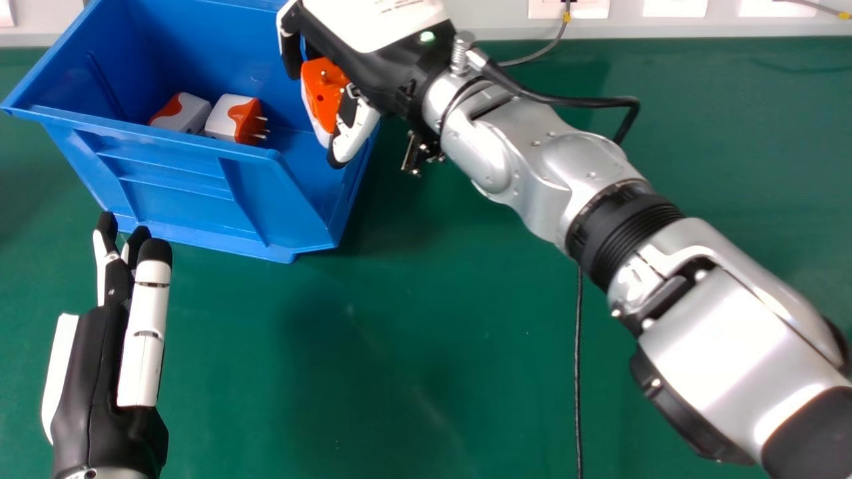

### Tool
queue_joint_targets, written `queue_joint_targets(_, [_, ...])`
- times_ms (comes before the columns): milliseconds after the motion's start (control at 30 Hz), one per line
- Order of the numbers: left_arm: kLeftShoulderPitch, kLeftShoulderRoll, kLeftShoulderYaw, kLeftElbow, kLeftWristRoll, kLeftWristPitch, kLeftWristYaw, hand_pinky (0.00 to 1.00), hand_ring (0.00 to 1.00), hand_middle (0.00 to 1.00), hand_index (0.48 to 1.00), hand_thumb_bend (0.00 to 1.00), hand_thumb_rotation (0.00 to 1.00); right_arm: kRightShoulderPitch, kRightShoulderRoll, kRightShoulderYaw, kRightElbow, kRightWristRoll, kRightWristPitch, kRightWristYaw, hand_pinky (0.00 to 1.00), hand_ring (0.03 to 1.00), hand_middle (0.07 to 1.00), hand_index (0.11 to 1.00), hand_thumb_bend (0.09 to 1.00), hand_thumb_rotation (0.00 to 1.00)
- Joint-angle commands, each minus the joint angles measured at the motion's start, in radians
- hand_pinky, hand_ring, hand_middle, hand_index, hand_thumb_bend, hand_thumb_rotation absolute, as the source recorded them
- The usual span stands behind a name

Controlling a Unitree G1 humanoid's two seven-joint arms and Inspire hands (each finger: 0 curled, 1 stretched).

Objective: Pick all objects and put in blue box

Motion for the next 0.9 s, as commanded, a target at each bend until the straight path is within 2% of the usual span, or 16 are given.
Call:
queue_joint_targets(0, [0.020, -0.013, -0.007, -0.035, -0.003, -0.033, 0.005, 1.00, 1.00, 1.00, 1.000, 0.37, 0.93, -0.074, 0.011, 0.003, 0.003, 0.003, 0.001, -0.019, 0.36, 0.450, 0.511, 0.472, 0.498, 0.00])
queue_joint_targets(67, [0.035, -0.018, -0.008, -0.036, -0.005, -0.042, 0.002, 1.00, 1.00, 1.00, 1.000, 0.37, 0.93, -0.084, 0.019, 0.008, 0.017, 0.003, 0.000, -0.026, 0.37, 0.453, 0.505, 0.466, 0.499, 0.00])
queue_joint_targets(133, [0.042, -0.020, -0.009, -0.036, -0.007, -0.047, 0.001, 1.00, 1.00, 1.00, 1.000, 0.37, 0.93, -0.092, 0.022, 0.012, 0.027, 0.003, -0.001, -0.035, 0.37, 0.457, 0.506, 0.461, 0.500, 0.00])
queue_joint_targets(200, [0.054, -0.023, -0.014, -0.043, -0.009, -0.054, -0.002, 1.00, 1.00, 1.00, 1.000, 0.37, 0.93, -0.098, 0.024, 0.015, 0.032, 0.003, 0.002, -0.042, 0.37, 0.459, 0.506, 0.456, 0.500, 0.00])
queue_joint_targets(267, [0.071, -0.027, -0.018, -0.053, -0.020, -0.065, -0.011, 1.00, 1.00, 1.00, 1.000, 0.37, 0.93, -0.106, 0.029, 0.017, 0.042, 0.004, 0.005, -0.049, 0.37, 0.460, 0.508, 0.455, 0.500, 0.00])
queue_joint_targets(367, [0.091, -0.026, -0.017, -0.058, -0.038, -0.083, -0.026, 1.00, 1.00, 1.00, 1.000, 0.37, 0.93, -0.117, 0.035, 0.024, 0.056, 0.000, 0.011, -0.053, 0.36, 0.460, 0.510, 0.455, 0.500, 0.00])
queue_joint_targets(467, [0.107, -0.033, -0.025, -0.074, -0.046, -0.078, -0.028, 1.00, 1.00, 1.00, 1.000, 0.38, 0.93, -0.124, 0.034, 0.038, 0.063, -0.007, 0.013, -0.061, 0.36, 0.458, 0.510, 0.456, 0.501, 0.00])
queue_joint_targets(667, [0.121, -0.036, -0.030, -0.087, -0.065, -0.076, -0.030, 1.00, 1.00, 1.00, 1.000, 0.38, 0.93, -0.136, 0.037, 0.061, 0.074, -0.013, 0.020, -0.073, 0.36, 0.455, 0.508, 0.453, 0.501, 0.00])
queue_joint_targets(867, [0.125, -0.038, -0.039, -0.099, -0.065, -0.073, -0.022, 1.00, 1.00, 1.00, 1.000, 0.39, 0.93, -0.145, 0.042, 0.081, 0.080, -0.032, 0.045, -0.080, 0.37, 0.456, 0.495, 0.456, 0.503, 0.00])
